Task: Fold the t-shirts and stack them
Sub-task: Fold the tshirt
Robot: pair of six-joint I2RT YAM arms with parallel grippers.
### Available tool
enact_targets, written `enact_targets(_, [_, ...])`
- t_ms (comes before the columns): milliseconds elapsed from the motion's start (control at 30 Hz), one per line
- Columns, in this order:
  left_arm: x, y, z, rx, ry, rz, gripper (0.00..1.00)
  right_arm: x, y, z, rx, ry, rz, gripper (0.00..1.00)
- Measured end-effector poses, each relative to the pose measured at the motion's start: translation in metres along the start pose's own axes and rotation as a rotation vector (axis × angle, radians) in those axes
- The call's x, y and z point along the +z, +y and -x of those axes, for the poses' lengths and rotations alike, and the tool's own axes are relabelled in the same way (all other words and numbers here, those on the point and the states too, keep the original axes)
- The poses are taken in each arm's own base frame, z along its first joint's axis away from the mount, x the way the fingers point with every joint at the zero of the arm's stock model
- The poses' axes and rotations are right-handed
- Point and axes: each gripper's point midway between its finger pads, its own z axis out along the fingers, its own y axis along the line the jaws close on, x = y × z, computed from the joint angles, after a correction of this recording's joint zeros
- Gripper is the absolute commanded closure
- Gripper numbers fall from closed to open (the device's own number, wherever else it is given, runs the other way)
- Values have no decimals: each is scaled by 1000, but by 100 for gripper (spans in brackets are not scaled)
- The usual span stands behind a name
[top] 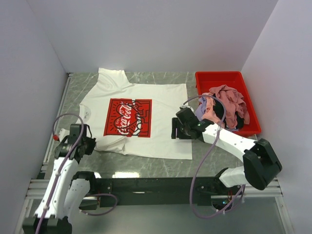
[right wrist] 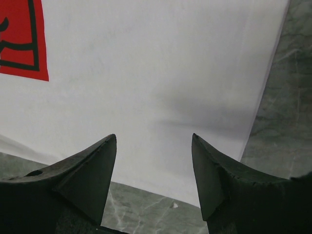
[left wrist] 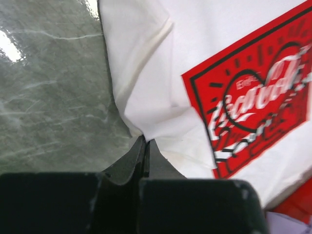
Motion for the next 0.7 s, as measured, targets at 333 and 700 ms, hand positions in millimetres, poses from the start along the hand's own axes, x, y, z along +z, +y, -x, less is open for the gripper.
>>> enact_targets(333, [-36, 11, 17, -171, -90, -22, 99, -29, -24, -28, 69, 19, -31, 30])
enact_targets(700, [-58, 10, 25, -205, -118, -82, 99, -43, -67, -103, 175, 169, -127, 32])
